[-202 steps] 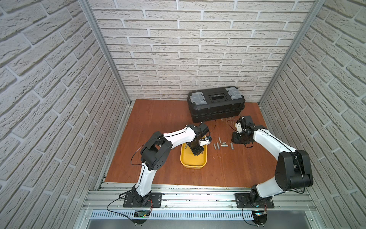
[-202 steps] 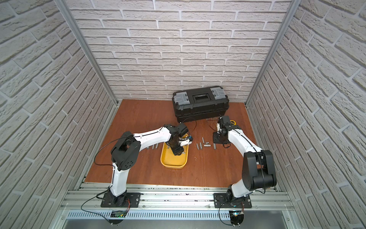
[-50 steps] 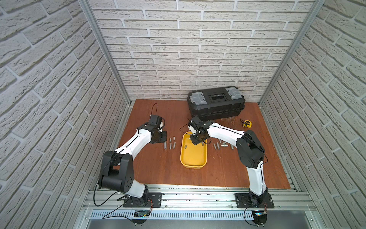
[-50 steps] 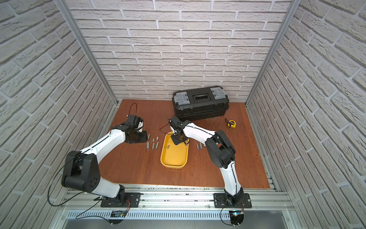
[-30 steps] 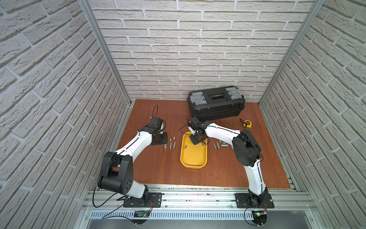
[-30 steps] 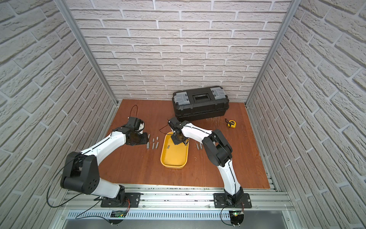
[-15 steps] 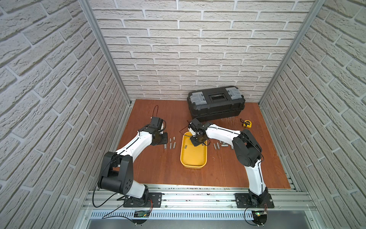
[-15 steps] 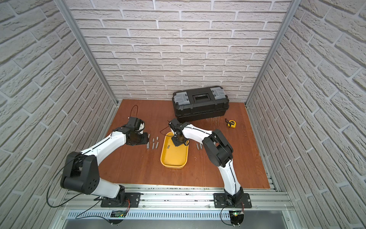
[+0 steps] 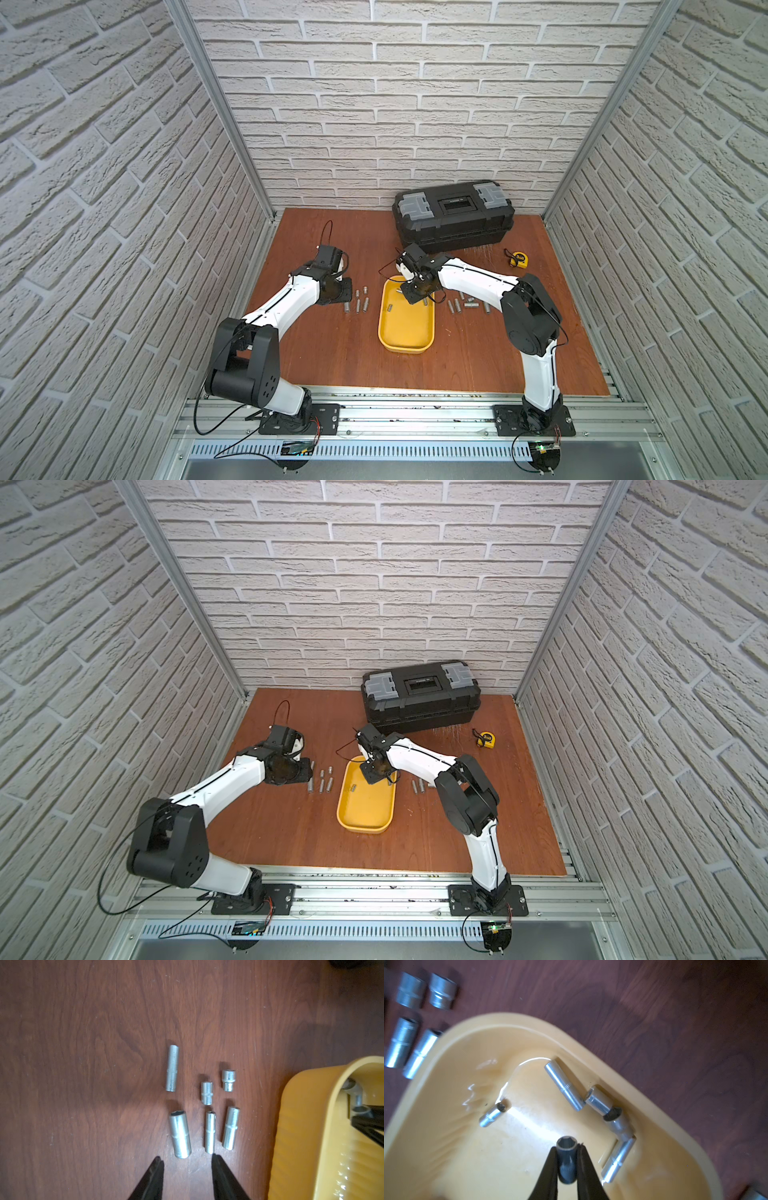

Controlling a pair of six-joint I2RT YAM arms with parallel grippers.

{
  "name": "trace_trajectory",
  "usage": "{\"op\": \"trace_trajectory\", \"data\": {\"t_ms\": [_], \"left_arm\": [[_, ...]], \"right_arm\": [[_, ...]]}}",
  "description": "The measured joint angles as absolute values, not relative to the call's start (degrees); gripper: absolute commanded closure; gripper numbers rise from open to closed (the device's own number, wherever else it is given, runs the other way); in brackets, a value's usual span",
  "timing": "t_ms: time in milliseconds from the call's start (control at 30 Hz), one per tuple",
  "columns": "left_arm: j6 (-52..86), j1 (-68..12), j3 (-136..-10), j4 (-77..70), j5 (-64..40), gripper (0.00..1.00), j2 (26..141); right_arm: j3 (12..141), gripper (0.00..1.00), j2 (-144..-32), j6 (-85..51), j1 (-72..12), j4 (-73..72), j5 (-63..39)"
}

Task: Take out the socket from the storage box
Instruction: Pick up the socket head from the storage box, then place the socket head at the center of the board.

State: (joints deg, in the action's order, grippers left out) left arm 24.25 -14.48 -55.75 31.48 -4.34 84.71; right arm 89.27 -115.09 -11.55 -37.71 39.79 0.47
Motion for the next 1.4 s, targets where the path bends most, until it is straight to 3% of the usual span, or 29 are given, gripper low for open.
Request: {"op": "trace_trajectory", "data": {"t_ms": [367,767,1033,1400], "left_arm": [[24.23,-14.61,-55.75,31.51,-4.34,0.58,84.73],[24.18,-14.90,-55.88,31.53,-4.25,0.57,84.88],[24.21,-15.42,-55.88,31.44,-4.16,0.57,85.14],[24.71,-15.46,-55.86,31.07,-4.12,0.57,85.14]], "right_arm": [[85.80,0.83,-105.43,-11.44,-35.62,40.25,-0.34],[75.33,0.83,-96.53,-10.96,-19.86,40.51,0.10],[70.96,0.84,-96.86,-10.07,-12.56,39.53,0.86],[70.65,0.84,-103.09,-9.19,-10.04,36.58,1.74]]}}
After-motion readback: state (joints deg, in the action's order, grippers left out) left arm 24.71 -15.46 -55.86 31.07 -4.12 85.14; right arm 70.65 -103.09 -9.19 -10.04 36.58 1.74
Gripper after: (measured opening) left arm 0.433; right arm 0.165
